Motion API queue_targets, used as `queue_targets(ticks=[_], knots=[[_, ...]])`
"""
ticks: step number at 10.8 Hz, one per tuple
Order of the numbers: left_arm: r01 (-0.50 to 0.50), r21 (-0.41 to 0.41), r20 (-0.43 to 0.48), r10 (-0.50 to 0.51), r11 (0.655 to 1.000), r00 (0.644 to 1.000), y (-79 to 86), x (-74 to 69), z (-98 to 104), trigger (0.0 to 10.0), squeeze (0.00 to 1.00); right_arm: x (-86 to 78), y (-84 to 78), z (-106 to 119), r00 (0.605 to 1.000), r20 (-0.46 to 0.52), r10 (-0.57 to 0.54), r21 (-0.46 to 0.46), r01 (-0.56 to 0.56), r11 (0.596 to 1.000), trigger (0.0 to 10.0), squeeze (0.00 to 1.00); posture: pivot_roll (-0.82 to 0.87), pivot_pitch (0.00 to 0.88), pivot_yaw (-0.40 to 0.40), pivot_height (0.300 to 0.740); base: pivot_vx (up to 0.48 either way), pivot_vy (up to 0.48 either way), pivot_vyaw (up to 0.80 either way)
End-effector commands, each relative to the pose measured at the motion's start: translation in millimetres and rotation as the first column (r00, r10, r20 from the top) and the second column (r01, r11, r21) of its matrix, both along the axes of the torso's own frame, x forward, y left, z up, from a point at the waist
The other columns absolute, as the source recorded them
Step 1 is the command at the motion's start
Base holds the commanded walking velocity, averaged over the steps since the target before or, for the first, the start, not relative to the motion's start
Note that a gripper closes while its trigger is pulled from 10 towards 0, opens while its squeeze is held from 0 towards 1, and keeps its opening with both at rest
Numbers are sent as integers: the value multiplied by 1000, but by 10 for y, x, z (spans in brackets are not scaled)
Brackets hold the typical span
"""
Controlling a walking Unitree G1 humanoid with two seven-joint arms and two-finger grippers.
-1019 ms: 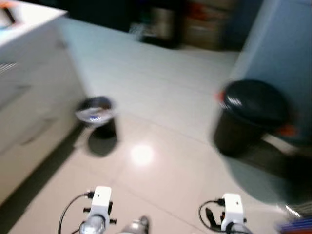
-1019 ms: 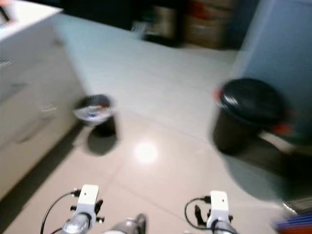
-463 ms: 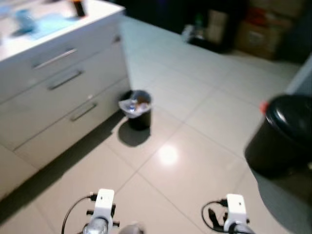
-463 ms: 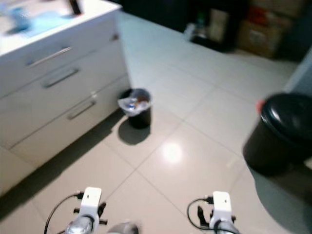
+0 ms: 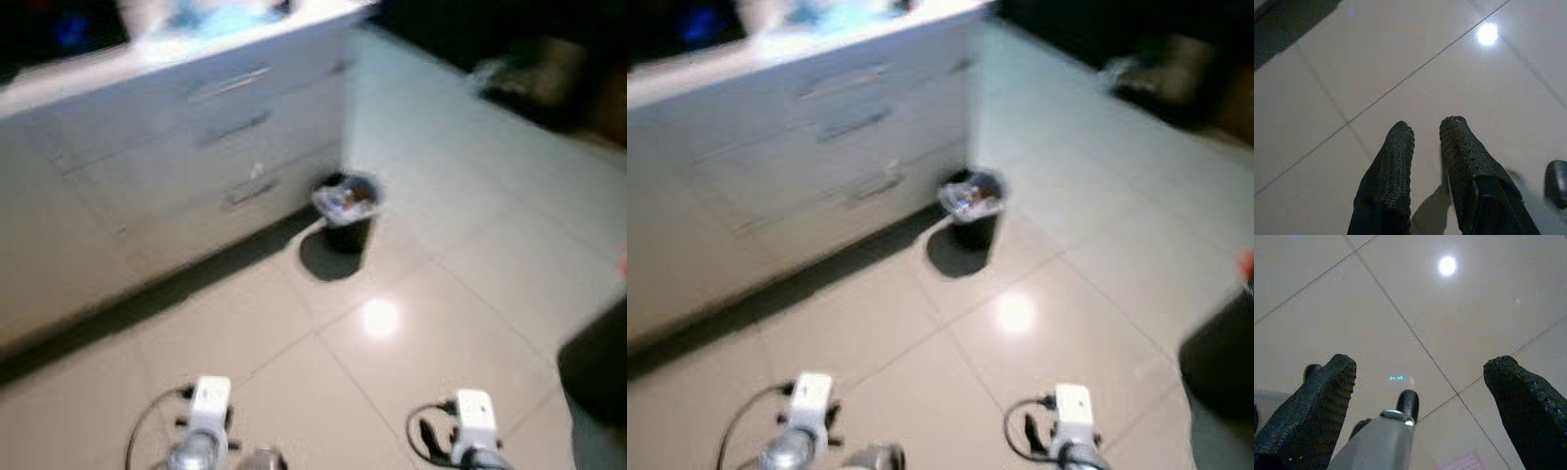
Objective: Kitchen organization
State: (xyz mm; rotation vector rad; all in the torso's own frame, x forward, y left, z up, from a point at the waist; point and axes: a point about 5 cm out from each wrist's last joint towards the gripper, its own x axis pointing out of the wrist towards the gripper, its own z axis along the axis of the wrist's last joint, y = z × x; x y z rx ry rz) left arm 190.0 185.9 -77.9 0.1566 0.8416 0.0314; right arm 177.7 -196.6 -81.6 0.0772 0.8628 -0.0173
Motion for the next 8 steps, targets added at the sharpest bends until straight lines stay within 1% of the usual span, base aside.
queue_targets(ticks=[1,8], knots=[[2,-6,-9,-2,1000,1000,-20,-34,-19,10000,0,-79,-30,-35,1000,-30,0,-7,0,1000,10000,0,-71,115,28,740,0,0,800],[7,-7,-5,-8,1000,1000,-32,-18,-12,10000,0,-72,-23,-33,1000,-30,4,-4,-4,1000,10000,0,-72,110,29,740,0,0,800]])
